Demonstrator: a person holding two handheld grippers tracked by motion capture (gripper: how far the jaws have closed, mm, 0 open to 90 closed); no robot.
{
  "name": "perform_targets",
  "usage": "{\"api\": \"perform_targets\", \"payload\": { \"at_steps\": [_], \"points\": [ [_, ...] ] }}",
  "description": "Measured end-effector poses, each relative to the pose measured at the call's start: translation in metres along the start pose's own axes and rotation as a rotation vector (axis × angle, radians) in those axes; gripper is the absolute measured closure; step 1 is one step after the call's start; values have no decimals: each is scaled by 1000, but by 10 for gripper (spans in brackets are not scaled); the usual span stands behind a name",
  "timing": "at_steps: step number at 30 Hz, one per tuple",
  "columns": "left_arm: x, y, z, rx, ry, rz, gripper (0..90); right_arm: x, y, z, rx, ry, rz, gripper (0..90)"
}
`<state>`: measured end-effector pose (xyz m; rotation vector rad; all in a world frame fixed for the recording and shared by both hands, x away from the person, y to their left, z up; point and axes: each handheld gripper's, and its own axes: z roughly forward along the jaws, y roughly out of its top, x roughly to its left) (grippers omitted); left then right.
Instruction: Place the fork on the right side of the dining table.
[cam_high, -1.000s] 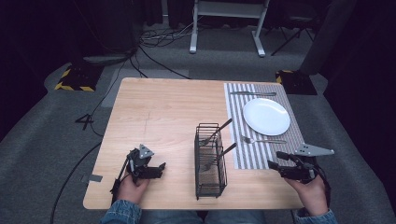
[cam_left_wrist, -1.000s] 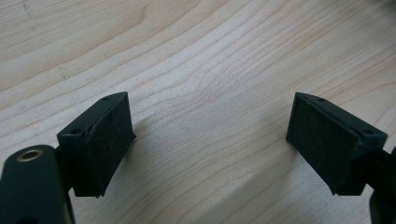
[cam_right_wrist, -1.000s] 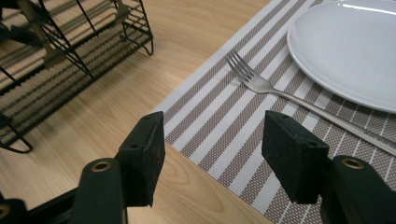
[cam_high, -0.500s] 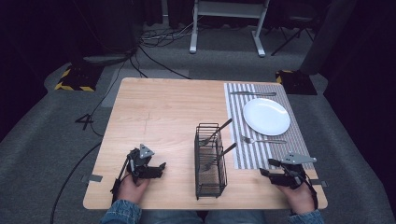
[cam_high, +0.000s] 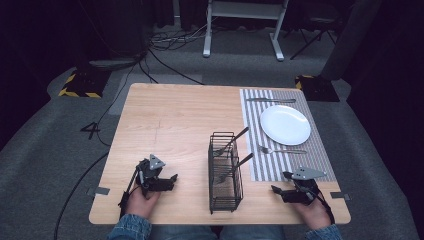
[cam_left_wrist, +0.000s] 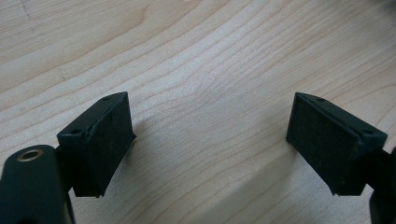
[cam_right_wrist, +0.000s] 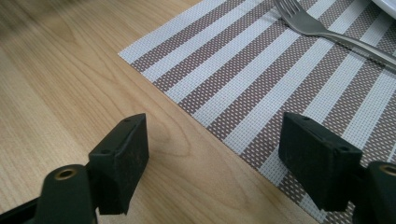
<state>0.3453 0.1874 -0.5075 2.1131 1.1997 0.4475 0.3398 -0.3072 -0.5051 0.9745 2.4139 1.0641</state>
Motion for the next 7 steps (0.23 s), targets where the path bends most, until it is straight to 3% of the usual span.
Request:
{"api": "perform_targets", "payload": {
  "at_steps": [7],
  "points": [
    [0, 0, 0, 1, 0, 1, 147, 2, 1, 2, 15, -19, 13, 140]
  ]
}}
